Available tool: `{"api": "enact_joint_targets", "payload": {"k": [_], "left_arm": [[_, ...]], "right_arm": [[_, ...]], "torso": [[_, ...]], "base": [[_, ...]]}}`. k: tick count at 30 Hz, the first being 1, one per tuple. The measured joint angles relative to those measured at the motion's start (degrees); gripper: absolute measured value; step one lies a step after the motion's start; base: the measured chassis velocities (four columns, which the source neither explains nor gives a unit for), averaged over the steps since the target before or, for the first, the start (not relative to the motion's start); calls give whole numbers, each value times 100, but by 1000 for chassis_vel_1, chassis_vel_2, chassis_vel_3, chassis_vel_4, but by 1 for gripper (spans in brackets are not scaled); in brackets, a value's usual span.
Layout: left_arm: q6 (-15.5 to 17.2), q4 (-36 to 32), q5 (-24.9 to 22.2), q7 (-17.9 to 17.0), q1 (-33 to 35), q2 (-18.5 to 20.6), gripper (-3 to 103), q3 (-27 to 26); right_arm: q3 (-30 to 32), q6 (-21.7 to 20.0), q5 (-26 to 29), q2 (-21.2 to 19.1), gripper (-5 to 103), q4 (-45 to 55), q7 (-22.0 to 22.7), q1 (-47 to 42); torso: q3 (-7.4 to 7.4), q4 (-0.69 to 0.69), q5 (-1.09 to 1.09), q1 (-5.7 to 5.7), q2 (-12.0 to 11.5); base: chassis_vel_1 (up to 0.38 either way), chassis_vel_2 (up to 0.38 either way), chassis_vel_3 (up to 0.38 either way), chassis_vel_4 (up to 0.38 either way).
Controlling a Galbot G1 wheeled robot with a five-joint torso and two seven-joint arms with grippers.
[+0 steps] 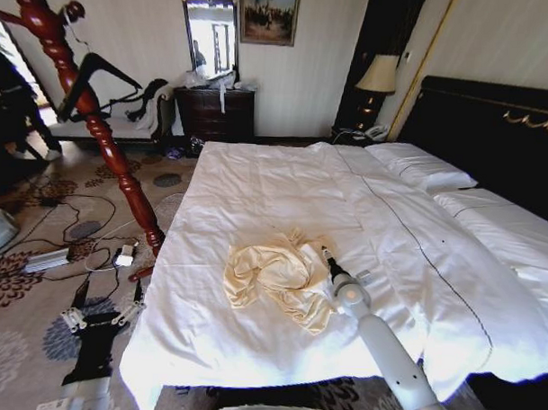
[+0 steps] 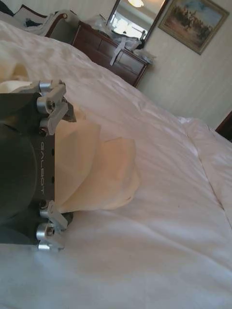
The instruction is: Pick up the clothes from the bed and hang them on the clothes hanger.
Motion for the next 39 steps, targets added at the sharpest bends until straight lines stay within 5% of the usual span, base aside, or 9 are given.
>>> {"api": "enact_joint_targets", "payload": {"k": [2,7,9,12,15,16,23,32,39], "left_arm": [[0,3,-3,-5,-6,0,100,1],[0,25,-35,-30,-34,0,100,11],[0,30,-39,-33,-42,-1,100,12],[-2,55,-41,-43,-68,-6,100,34],[-3,63,-43,-58,-80,-6,100,52],[-4,70,-45,-71,-91,-6,100,65],[-4,96,-136,-91,-127,53,100,52],[-39,181,-290,-124,-150,159,100,11],[-54,258,-338,-142,-247,180,100,91]], "right_arm": [[-16,17,-25,-11,89,20,-25,-9],[-77,127,-221,-68,62,104,-146,-77],[-86,167,-272,-69,62,102,-169,-81],[-114,331,-468,-79,46,53,-211,-84],[-114,360,-492,-129,40,57,-221,-100],[-118,408,-538,-211,29,82,-262,-124],[-121,671,-646,-720,8,425,-534,-251],[153,1096,-489,-1966,1,1723,-1494,-8],[688,1215,115,-2726,1,3276,-1511,48]], "torso": [[0,0,1,0,0],[0,0,0,0,0],[0,0,0,0,0],[0,0,1,0,0],[0,1,1,0,0],[0,0,1,0,0],[0,0,2,0,0],[0,2,0,0,0],[-1,2,-3,0,1]], "base": [[0,0,0,0],[0,0,0,0],[0,0,0,0],[0,0,0,0],[0,0,0,0],[0,0,0,0],[0,0,0,0],[0,0,0,0],[0,0,0,0]]}}
